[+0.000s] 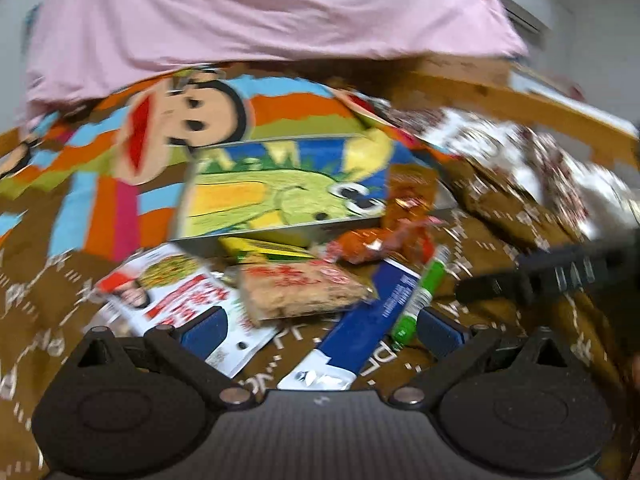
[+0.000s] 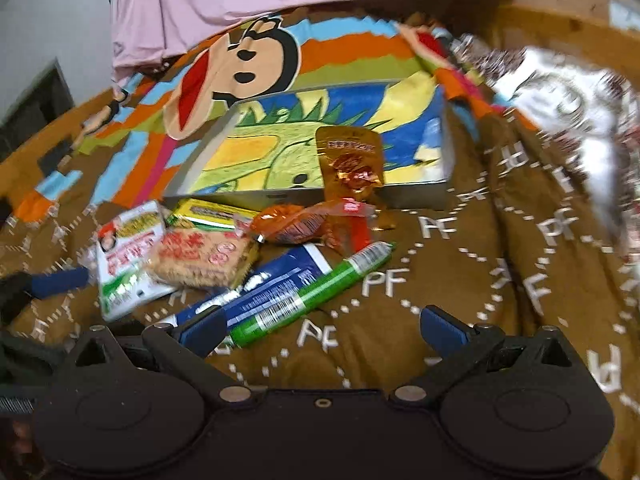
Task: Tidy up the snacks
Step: 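Lower the left tool onto the blue tube while the right tool lowers onto the green tube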
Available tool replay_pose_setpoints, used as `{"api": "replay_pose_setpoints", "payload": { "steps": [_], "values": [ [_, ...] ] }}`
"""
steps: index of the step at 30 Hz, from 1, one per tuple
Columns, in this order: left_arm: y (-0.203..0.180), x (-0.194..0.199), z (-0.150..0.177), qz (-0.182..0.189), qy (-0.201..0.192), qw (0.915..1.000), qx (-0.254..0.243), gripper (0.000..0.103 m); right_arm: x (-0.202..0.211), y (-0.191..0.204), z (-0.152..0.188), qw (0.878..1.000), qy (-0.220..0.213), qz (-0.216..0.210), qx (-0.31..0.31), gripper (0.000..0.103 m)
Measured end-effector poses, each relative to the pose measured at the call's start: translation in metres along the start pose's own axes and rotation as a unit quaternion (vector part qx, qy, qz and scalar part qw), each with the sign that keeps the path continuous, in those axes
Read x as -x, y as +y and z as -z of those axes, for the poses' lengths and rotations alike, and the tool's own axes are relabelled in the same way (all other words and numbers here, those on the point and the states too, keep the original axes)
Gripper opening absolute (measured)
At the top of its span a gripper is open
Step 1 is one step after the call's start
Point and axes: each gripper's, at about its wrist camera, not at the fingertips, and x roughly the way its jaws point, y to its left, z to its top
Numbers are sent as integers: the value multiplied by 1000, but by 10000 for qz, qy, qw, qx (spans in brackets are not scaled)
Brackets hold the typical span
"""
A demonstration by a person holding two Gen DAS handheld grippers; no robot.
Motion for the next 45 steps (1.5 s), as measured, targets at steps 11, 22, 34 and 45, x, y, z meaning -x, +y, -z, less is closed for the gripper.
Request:
{"api": "replay_pose_setpoints", "payload": {
  "steps": [11, 22, 34, 45],
  "values": [
    [-1, -52, -4, 1323, 932, 9856, -494, 103, -35, -22, -11, 9855, 306, -1265, -1089, 100],
    [-2, -85, 7, 964, 1474, 9820, -684, 103, -62, -38, -8, 9751, 295, -1233, -1820, 83],
    [-2, -86, -1, 692, 1716, 9826, -158, 99, -66, -47, 1, 9754, 285, -776, -2041, 32],
    [4, -72, -4, 765, 1669, 9830, -28, 79, -27, -46, -7, 9838, 364, -596, -1649, 30]
  ]
}}
